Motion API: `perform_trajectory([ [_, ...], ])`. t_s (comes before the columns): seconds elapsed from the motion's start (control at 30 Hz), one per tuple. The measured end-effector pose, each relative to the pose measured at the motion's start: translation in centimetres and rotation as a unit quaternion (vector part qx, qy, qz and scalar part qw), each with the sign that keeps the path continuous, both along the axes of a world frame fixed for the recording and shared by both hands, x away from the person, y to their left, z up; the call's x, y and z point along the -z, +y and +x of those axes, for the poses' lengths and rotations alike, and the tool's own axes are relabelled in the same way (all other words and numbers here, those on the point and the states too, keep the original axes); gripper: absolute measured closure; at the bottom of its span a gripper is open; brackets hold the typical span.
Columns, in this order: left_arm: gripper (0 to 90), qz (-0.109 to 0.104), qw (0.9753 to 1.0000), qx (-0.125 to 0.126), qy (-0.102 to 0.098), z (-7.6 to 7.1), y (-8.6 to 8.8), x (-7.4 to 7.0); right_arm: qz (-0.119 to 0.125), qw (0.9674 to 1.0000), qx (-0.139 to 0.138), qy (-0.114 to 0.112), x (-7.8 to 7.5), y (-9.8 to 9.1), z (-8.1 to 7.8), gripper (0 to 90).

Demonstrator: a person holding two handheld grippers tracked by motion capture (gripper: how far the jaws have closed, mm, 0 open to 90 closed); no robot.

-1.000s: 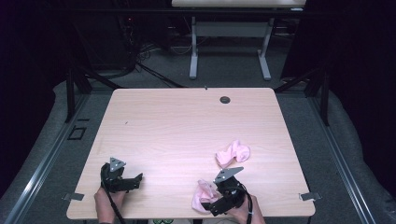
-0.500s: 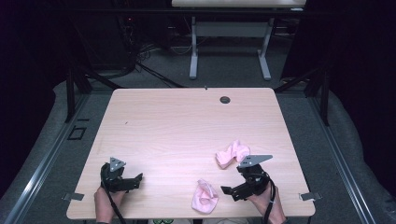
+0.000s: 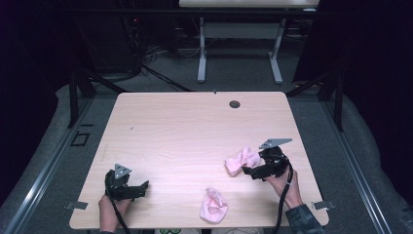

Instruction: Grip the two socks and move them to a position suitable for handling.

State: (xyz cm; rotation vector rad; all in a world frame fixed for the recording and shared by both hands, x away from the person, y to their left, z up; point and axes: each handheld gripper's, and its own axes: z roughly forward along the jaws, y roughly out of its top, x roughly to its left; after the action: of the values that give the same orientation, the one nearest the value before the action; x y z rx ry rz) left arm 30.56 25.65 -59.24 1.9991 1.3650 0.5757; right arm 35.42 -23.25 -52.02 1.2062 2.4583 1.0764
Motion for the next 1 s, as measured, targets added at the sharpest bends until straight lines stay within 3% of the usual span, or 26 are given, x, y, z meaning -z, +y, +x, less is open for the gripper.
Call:
perform_trajectory([
  [0.23, 2.5, 0.000, 1.0000, 0.000, 0.000, 0.0, 0.0, 0.0, -0.017, 0.9997, -0.005, 0.017, 1.8, 1.8, 3.0, 15.0],
  [0.37, 2.5, 0.000, 1.0000, 0.000, 0.000, 0.0, 0.0, 0.0, -0.028, 0.9988, -0.004, 0.040, 3.1, 2.5, 4.1, 26.8],
  [0.53, 2.6, 0.001, 1.0000, 0.000, -0.001, 0.0, 0.0, 0.0, -0.049, 0.9973, 0.002, 0.054, 4.4, 2.9, 4.3, 49.5],
  [0.73, 2.7, 0.001, 1.0000, 0.000, -0.001, 0.0, 0.0, 0.0, -0.059, 0.9976, 0.013, 0.033, 4.5, 3.0, 3.8, 80.8],
  [0.9, 2.7, 0.000, 1.0000, -0.001, -0.001, 0.0, 0.0, 0.0, -0.049, 0.9981, 0.020, 0.030, 4.5, 3.1, 3.8, 83.6],
  [1.0, 2.7, 0.001, 1.0000, -0.001, -0.001, 0.0, 0.0, 0.0, -0.030, 0.9992, 0.019, 0.019, 3.2, 3.8, 3.5, 83.8],
])
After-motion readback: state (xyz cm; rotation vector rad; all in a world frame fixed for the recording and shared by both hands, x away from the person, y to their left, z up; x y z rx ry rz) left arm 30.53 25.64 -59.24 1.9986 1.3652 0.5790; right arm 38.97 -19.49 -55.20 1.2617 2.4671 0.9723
